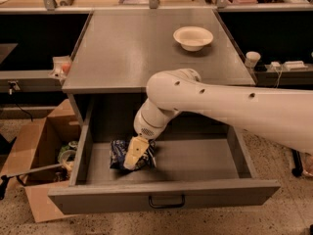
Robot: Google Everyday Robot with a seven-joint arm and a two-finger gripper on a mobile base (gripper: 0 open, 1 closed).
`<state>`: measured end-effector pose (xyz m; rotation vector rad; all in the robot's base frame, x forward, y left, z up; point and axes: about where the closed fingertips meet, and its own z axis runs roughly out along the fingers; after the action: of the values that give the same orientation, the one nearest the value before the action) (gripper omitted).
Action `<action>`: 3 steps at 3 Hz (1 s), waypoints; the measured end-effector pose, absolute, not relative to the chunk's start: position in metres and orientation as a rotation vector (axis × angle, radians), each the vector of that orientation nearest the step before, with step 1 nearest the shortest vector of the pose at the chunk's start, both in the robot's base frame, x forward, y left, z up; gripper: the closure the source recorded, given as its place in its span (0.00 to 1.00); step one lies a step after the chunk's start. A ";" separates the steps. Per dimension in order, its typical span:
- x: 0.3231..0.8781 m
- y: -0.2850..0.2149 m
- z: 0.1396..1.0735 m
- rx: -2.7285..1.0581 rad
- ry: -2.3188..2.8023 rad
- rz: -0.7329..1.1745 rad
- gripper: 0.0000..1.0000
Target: Pick blue chip bag from top drawer and place on counter
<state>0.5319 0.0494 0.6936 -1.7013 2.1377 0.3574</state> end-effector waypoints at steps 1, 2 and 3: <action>0.542 0.044 0.668 -1.693 2.162 0.363 0.08; 0.546 0.042 0.650 -1.686 2.183 0.373 0.22; 0.546 0.043 0.655 -1.672 2.165 0.370 0.53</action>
Offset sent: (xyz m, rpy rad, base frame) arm 0.0208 -0.0100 -0.0642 -0.0106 0.0537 -0.0393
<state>0.5464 0.0432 0.6554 -1.6718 2.1654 0.3695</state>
